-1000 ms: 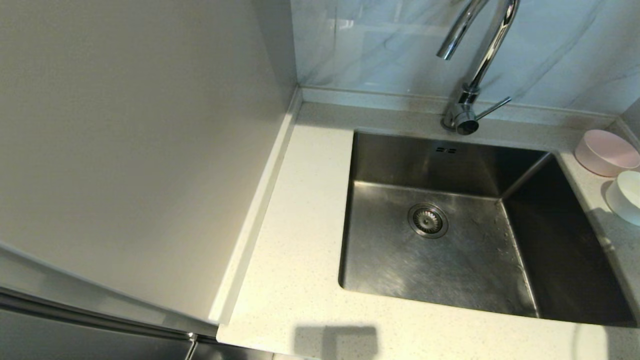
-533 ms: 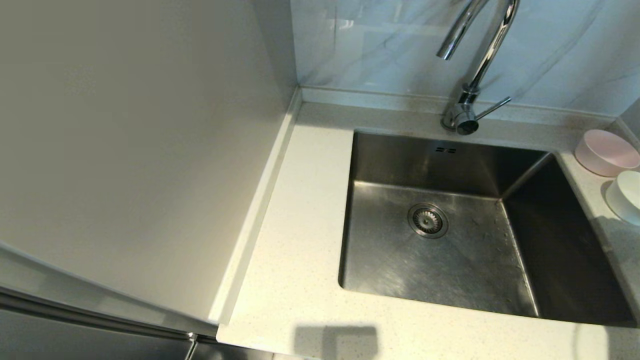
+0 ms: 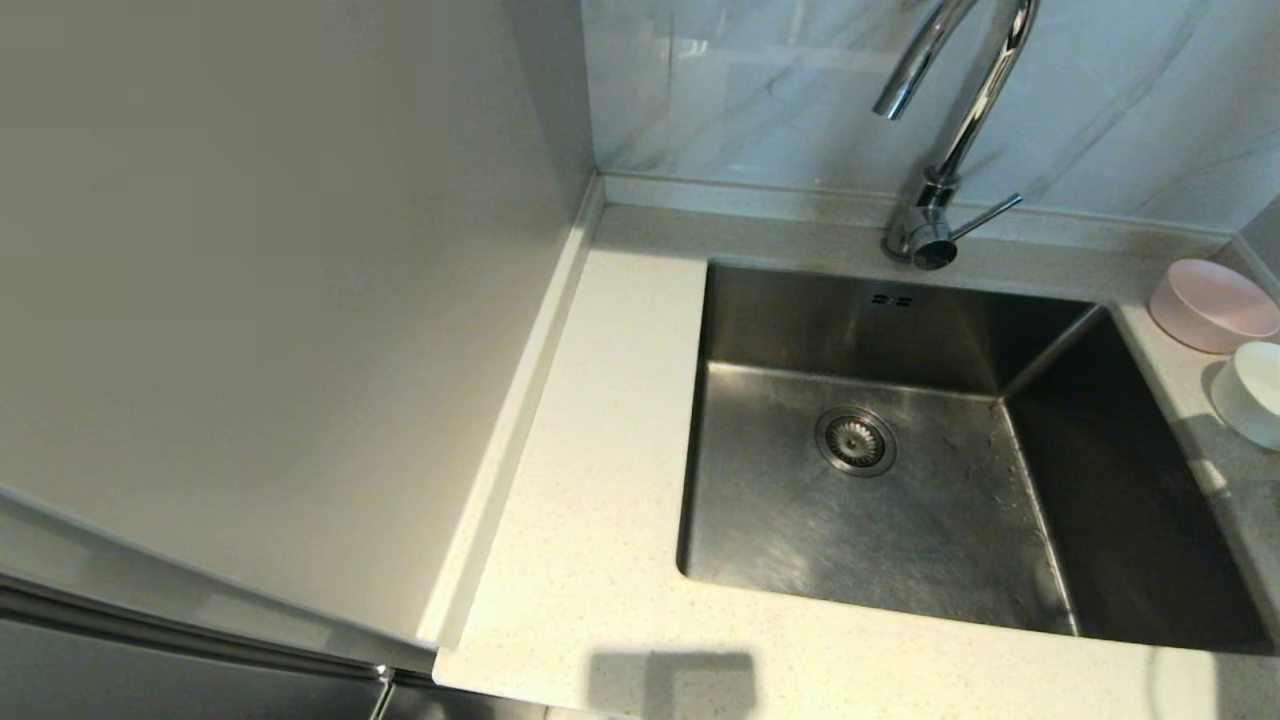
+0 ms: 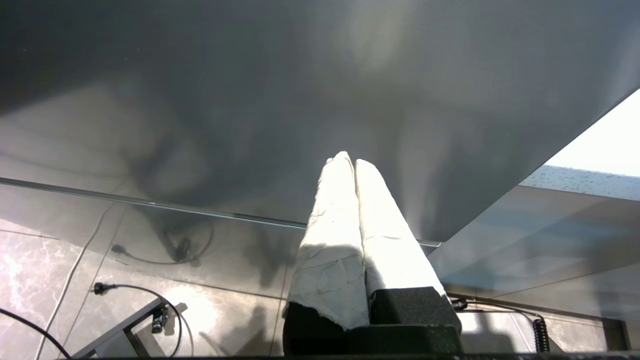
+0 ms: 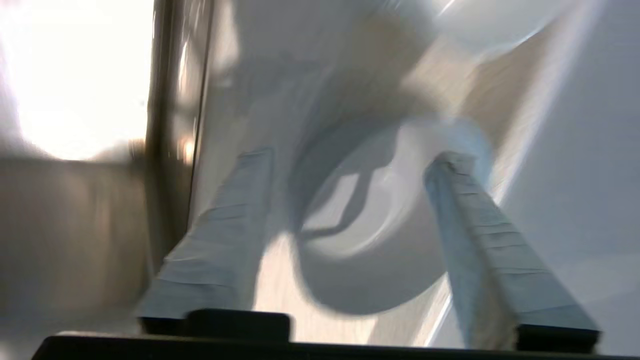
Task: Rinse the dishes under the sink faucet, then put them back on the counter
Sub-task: Put a bowl back to the table from the sink
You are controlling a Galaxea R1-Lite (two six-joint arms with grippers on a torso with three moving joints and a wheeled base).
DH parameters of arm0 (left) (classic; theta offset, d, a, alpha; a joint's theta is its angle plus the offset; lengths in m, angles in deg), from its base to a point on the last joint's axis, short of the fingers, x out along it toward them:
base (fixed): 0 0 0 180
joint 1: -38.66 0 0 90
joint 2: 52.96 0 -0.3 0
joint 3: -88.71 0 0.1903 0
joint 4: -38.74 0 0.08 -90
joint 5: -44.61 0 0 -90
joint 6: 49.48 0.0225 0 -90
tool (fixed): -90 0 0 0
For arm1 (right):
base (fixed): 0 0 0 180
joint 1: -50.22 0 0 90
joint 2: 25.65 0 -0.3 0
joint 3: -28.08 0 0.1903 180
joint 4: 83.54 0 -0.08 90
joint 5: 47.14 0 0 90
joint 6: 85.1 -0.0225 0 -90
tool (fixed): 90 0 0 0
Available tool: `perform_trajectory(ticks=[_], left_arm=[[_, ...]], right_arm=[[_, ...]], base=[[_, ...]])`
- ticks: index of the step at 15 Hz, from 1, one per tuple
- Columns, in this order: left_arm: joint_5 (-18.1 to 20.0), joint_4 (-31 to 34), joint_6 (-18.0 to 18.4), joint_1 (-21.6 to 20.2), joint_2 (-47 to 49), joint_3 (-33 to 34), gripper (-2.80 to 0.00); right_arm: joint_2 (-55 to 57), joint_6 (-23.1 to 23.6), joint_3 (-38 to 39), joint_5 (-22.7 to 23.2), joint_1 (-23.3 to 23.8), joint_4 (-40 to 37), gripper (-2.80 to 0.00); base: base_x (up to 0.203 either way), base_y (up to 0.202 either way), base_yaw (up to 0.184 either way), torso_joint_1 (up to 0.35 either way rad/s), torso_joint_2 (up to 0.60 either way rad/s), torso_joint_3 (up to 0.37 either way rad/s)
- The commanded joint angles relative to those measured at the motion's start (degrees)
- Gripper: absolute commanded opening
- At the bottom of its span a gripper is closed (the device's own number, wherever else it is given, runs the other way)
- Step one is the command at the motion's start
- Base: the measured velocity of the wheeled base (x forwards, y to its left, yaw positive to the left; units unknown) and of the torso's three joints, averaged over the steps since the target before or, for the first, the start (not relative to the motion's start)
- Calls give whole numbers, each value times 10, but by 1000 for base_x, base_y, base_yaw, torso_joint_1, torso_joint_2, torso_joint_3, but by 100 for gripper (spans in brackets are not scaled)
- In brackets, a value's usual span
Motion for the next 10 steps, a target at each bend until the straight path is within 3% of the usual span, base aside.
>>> perform_trajectory(ticks=[1,5,7,10], left_arm=[[0,0,0,0,-2,0,-280],[0,0,-1,0,-2,0,-280],[0,0,0,0,-2,0,-280],[0,0,-1,0,-2,0,-280]], right_arm=[[-12,-38,-14,4,-20,24,0],[-43,-186,-35,-7,-160,31,0],[-71,-243,-33,-81,-257,38,0],[-149,-309,-1,-233,-403,50,0]], base=[[0,0,0,0,0,0],[0,0,0,0,0,0],[0,0,0,0,0,0],[0,0,0,0,0,0]])
